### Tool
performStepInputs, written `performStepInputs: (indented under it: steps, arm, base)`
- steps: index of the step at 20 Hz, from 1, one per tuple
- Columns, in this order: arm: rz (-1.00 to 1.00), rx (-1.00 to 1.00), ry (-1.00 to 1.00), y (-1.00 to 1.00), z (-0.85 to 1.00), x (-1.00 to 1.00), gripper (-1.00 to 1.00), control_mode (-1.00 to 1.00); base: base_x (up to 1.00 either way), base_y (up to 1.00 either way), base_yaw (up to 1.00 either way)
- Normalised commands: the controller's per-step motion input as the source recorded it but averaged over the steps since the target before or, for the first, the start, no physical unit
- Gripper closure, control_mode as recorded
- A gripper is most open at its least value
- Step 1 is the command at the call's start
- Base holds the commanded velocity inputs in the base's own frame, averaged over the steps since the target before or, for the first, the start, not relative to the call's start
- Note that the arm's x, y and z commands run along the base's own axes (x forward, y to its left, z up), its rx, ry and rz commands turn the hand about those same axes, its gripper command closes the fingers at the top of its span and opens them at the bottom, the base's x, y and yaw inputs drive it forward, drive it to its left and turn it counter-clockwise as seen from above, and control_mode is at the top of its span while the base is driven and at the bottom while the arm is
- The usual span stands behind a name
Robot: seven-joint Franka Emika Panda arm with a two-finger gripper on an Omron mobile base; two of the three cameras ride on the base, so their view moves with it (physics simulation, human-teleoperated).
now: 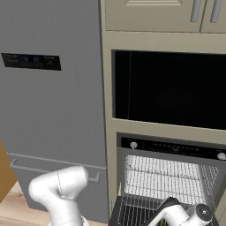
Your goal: Take the fish from the oven and place it on the plate on the counter.
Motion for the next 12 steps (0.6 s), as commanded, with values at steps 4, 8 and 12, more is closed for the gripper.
performStepInputs:
  steps: [4,8,12]
  arm:
    - [0.37,-0.14,0.00,0.08,0.97,0.09,-1.00,-1.00]
    - [0.39,-0.24,0.03,0.33,0.39,0.18,-1.00,-1.00]
    - [0.54,-0.30,0.00,0.66,0.07,-0.02,-1.00,-1.00]
  base:
    - [0.00,0.00,0.00]
    - [0.00,0.00,0.00]
    - [0.00,0.00,0.00]
